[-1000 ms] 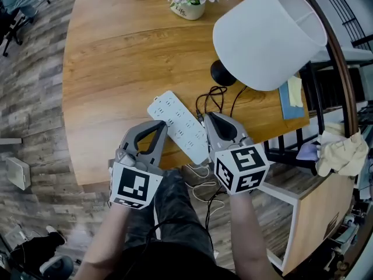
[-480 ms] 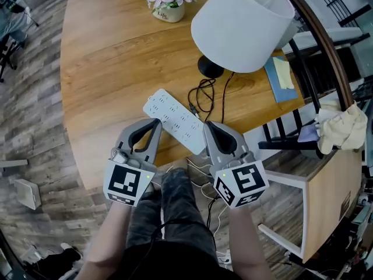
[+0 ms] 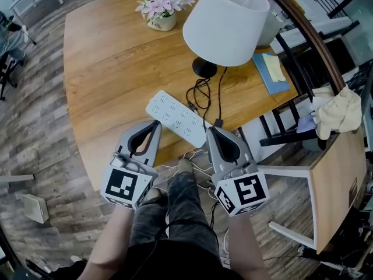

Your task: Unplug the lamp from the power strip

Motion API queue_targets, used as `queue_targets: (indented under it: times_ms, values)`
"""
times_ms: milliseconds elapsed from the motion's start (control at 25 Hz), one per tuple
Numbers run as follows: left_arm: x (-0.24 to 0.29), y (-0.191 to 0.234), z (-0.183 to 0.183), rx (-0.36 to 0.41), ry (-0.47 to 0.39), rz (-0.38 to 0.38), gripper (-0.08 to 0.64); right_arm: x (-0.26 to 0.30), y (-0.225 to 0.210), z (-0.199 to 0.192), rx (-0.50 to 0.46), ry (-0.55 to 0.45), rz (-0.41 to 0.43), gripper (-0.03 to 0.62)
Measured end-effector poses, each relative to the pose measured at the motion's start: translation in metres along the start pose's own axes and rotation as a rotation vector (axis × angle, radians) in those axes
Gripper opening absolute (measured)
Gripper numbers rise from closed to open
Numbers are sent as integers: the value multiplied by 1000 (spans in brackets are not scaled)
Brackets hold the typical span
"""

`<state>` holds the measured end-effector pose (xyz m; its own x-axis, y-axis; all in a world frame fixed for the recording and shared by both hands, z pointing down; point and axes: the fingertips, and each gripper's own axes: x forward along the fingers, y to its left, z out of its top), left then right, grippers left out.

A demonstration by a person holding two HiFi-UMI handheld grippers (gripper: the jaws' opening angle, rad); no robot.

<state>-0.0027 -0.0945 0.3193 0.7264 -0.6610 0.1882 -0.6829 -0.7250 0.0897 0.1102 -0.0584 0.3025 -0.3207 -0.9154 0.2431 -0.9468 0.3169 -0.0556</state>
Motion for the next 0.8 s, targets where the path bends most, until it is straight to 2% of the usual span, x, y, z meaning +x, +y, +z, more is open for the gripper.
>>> queue_targets:
  times_ms: [800]
  values:
    - [-61, -26, 36, 6, -67, -70, -5, -54, 47, 35, -42, -119, -60, 8]
